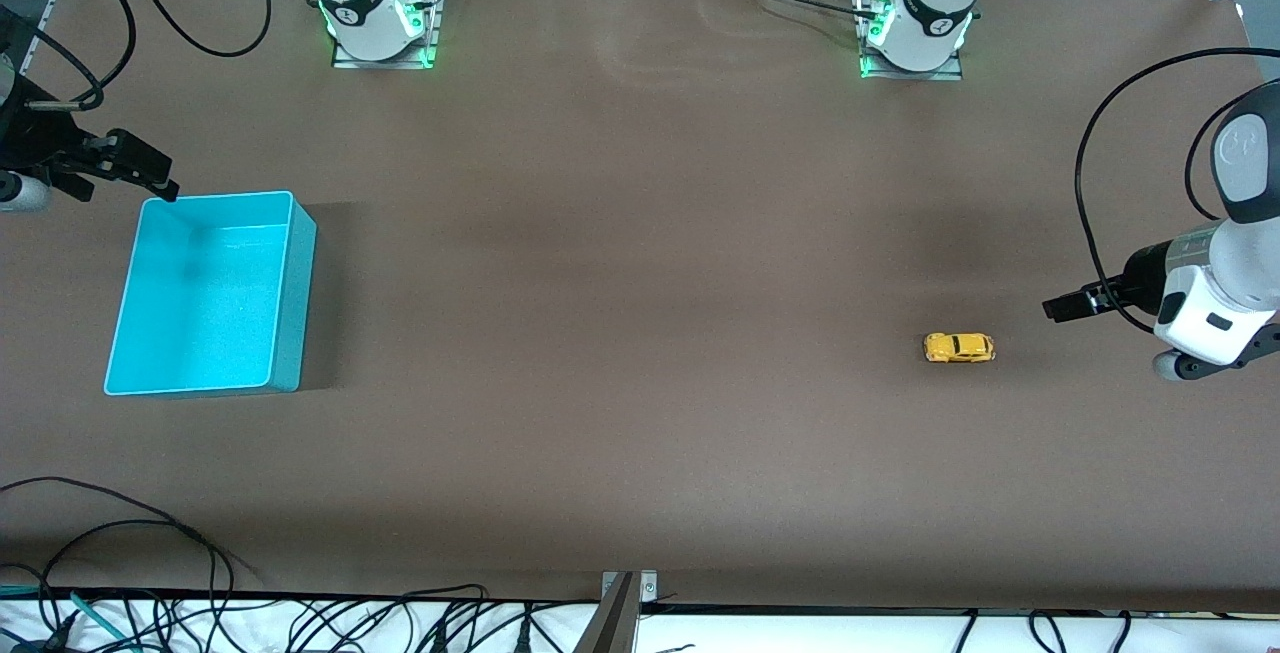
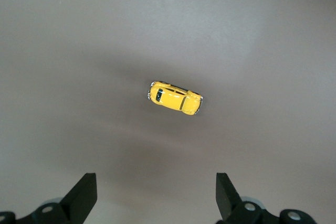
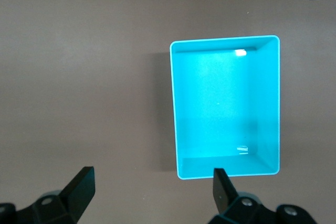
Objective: Wind up and store yellow beetle car
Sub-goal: 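Lower the open left gripper over the yellow beetle car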
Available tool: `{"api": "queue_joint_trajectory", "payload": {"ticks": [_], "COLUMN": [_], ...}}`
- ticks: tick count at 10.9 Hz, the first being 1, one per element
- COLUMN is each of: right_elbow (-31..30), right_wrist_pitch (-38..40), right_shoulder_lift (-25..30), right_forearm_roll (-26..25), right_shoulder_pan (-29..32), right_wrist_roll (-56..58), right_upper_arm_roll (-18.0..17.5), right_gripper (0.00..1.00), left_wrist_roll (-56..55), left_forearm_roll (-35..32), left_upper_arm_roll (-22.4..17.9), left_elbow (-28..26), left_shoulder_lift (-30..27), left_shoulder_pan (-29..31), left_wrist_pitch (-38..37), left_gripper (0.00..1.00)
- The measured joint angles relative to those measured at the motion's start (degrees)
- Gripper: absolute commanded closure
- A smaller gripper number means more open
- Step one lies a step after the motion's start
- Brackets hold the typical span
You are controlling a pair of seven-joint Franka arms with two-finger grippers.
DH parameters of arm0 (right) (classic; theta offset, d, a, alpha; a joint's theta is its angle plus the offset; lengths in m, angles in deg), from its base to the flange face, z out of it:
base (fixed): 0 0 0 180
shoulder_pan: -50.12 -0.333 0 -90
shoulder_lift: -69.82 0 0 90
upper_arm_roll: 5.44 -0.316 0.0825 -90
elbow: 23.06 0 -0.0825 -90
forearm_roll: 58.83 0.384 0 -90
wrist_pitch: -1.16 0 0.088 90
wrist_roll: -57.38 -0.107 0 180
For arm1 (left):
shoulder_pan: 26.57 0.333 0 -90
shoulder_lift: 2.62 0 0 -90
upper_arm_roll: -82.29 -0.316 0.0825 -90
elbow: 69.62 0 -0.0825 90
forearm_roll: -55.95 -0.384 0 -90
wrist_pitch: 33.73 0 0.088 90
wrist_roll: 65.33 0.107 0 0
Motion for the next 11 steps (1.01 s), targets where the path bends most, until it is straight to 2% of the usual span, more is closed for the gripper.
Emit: {"api": "queue_joint_trajectory", "payload": {"ticks": [2,4,8,11], "right_elbow": [0.0,0.0,0.1,0.1], "right_wrist_pitch": [0.0,0.0,0.0,0.0], "right_shoulder_lift": [0.0,0.0,0.0,0.0], "right_forearm_roll": [0.0,0.0,0.0,0.0], "right_shoulder_pan": [0.0,0.0,0.0,0.0], "right_wrist_roll": [0.0,0.0,0.0,0.0], "right_upper_arm_roll": [0.0,0.0,0.0,0.0], "right_gripper": [0.00,0.00,0.00,0.00], "left_wrist_roll": [-6.8,-20.1,-46.9,-63.1], "left_forearm_roll": [0.0,0.0,0.1,0.1], "left_upper_arm_roll": [0.0,0.1,0.2,0.3], "left_elbow": [-0.5,-2.5,-9.5,-16.2], "left_shoulder_lift": [0.0,0.1,0.5,0.7], "left_shoulder_pan": [0.6,0.6,0.5,0.2], "left_wrist_pitch": [0.9,5.4,17.4,25.0], "left_gripper": [0.00,0.00,0.00,0.00]}}
